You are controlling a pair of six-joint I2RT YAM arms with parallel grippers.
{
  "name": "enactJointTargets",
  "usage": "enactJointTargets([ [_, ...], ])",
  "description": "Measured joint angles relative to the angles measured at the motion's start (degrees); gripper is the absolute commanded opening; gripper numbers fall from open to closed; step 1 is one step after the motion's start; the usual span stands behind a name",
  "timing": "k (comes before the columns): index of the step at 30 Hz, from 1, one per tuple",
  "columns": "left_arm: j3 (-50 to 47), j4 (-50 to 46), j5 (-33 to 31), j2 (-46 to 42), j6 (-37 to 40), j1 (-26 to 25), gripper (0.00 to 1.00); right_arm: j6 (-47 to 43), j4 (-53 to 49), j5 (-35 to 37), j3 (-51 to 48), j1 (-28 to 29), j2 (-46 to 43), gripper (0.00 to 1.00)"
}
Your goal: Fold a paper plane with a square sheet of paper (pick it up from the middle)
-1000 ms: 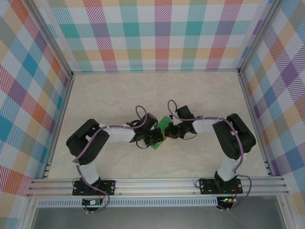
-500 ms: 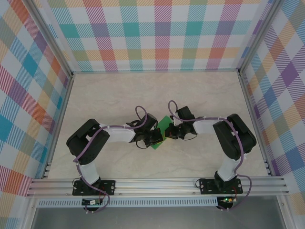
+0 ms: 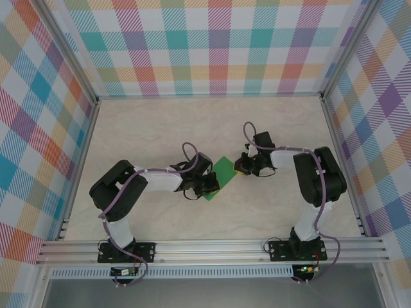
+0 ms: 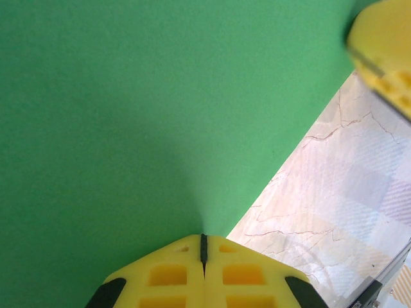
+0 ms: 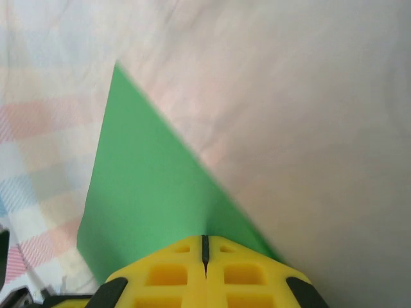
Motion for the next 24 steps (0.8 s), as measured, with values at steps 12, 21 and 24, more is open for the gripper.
enactJointTargets([
  [12, 3.23, -8.44, -0.39, -0.02, 12.81, 2.08, 0.00, -2.80, -3.08, 2.99, 1.55, -3.76, -6.84, 0.00],
  [21, 3.93, -12.81, 2.21, -0.24, 24.72, 6.16, 0.00, 0.13, 1.77, -0.83, -1.01, 7.37, -7.85, 0.00],
  [24, 3.93, -12.83, 2.19, -0.24, 25.57, 6.16, 0.00, 1.42, 3.82, -1.92, -1.03, 10.23, -5.09, 0.00],
])
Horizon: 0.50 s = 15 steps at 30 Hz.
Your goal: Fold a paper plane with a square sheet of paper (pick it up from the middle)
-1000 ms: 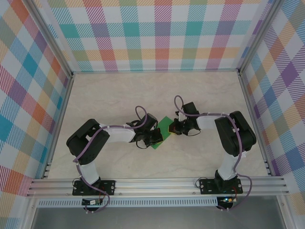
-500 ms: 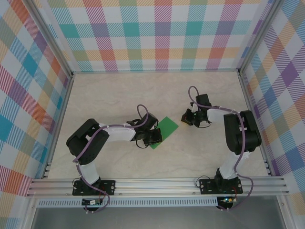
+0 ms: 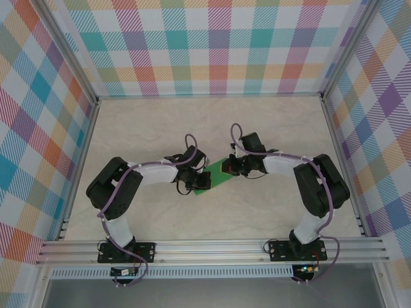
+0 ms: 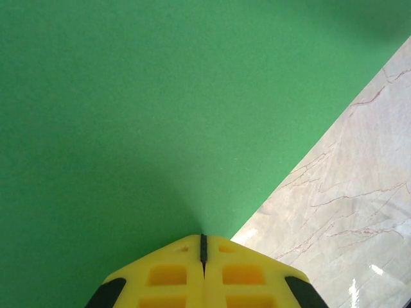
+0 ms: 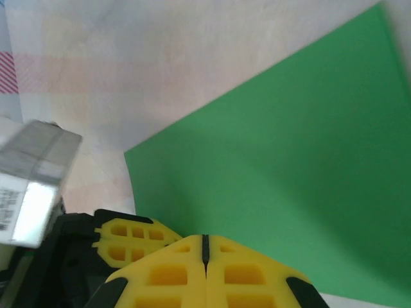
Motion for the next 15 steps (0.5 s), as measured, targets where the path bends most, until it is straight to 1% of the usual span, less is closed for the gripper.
enactJointTargets([
  [5, -0.02, 0.04, 0.00, -0.02, 0.57, 0.00, 0.00, 1.44, 1.64, -0.76, -0.02, 0.28, 3.56, 0.00],
  [9, -0.13, 0.33, 0.04, -0.11, 0.26, 0.00, 0.00, 2.08, 2.45, -0.61, -1.42, 0.28, 4.02, 0.00],
  [15, -0.13, 0.63, 0.52, -0.22, -2.78, 0.07, 0.00, 3.48, 3.93, 0.04, -3.61, 0.24, 4.20, 0.00],
])
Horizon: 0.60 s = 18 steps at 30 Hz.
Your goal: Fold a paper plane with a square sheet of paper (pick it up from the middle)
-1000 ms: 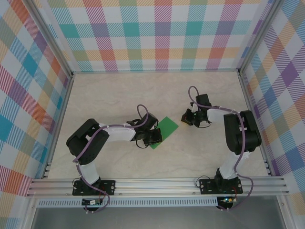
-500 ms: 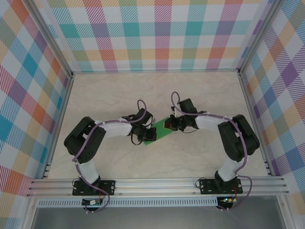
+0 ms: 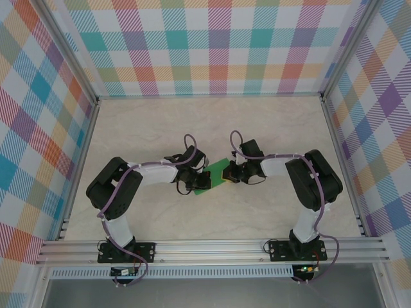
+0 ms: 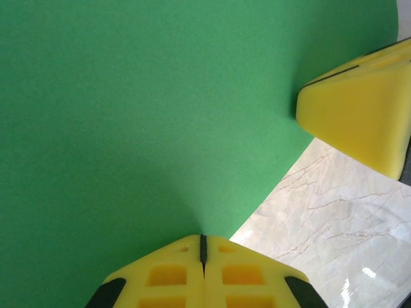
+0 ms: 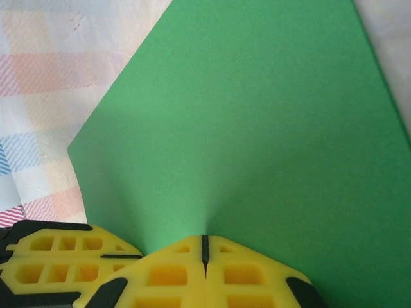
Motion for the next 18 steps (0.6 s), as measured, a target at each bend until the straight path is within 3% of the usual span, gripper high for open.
enactJointTargets([
  [9, 0.00, 6.60, -4.46, -3.13, -12.72, -2.78, 0.00, 2.99, 3.32, 0.04, -1.75, 0.00, -0.33, 0.00],
  [18, -3.91, 15.54, -17.53, -2.93, -31.43, -8.55, 0.00, 4.68, 3.67, 0.24, -1.92, 0.00, -0.37, 0.00],
])
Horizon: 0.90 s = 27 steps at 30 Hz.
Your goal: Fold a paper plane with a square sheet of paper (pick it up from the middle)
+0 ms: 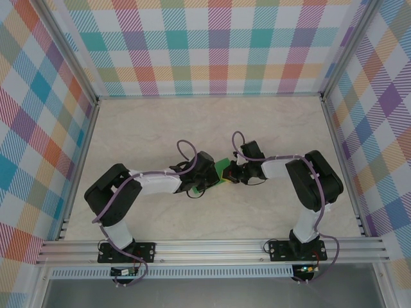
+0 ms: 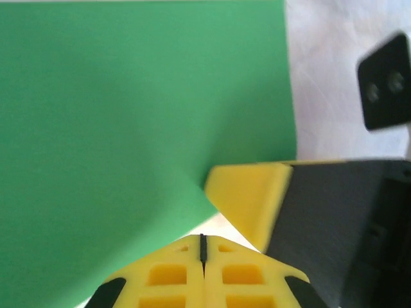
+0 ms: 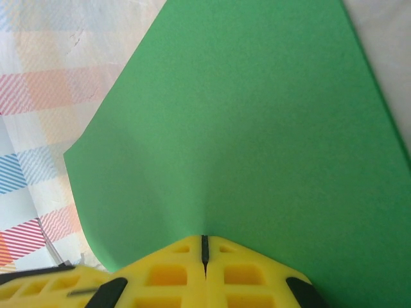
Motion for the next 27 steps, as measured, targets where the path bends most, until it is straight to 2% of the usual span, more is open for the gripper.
enactJointTargets([
  [8, -1.40, 6.69, -6.67, 1.68, -7.85, -1.14, 0.00, 0.66, 0.46, -0.24, -0.07, 0.00, 0.15, 0.00],
  [16, -4.00, 12.26, -7.85, 4.48, -12.72, -2.10, 0.00, 1.07, 0.57, -0.24, -0.07, 0.00, 0.22, 0.00],
  [27, -10.71, 20.87, -10.10, 2.84, -18.14, -2.60, 0.00, 1.03, 0.28, 0.02, 0.00, 0.00, 0.26, 0.00],
])
